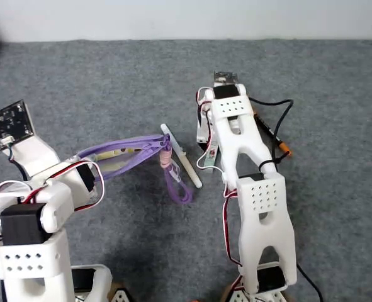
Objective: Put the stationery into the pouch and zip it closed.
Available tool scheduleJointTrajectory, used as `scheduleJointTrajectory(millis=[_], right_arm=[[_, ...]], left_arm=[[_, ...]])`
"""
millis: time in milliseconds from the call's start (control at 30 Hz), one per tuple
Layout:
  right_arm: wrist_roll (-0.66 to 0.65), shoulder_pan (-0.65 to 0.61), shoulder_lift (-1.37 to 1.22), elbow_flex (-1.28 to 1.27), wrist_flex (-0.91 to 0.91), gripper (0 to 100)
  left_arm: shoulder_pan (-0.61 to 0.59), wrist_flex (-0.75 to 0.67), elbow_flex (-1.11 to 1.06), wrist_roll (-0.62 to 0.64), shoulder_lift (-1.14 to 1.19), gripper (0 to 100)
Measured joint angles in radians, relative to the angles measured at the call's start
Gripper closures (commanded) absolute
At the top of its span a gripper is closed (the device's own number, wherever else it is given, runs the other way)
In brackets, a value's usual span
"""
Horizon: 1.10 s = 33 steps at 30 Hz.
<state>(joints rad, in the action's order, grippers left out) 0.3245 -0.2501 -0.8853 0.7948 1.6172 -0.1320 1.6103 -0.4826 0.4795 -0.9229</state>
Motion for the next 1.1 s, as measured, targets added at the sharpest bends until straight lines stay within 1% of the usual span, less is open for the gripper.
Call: scheduleJointTrajectory(millis=[133, 300, 400, 633, 767, 967, 1100], right_arm=[[0.000, -0.009, 0.110, 0.052, 0.130, 99.1], [-0.031, -0.023, 0.311, 0.026, 0.135, 99.1], [-0.051, -0.064, 0.462, -0.074, 0.135, 99.1], [-0.055, -0.161, 0.848, -0.387, 0.137, 99.1], [-0.049, -0.215, 1.034, -0.442, 0.137, 99.1], [-0.035, -0.281, 1.260, -0.454, 0.089, 99.1], [-0.032, -0.333, 1.379, -0.454, -0.017, 99.1]], left_arm=[[0.000, 0.000, 0.000, 0.000, 0.000, 99], [0.000, 0.000, 0.015, 0.000, 0.000, 99], [0.000, 0.005, 0.054, 0.000, 0.029, 99], [0.002, 0.112, 0.255, 0.000, 0.219, 99], [0.002, 0.115, 0.288, 0.000, 0.272, 99], [0.002, 0.117, 0.288, 0.000, 0.272, 99], [0.002, 0.117, 0.288, 0.000, 0.272, 99]])
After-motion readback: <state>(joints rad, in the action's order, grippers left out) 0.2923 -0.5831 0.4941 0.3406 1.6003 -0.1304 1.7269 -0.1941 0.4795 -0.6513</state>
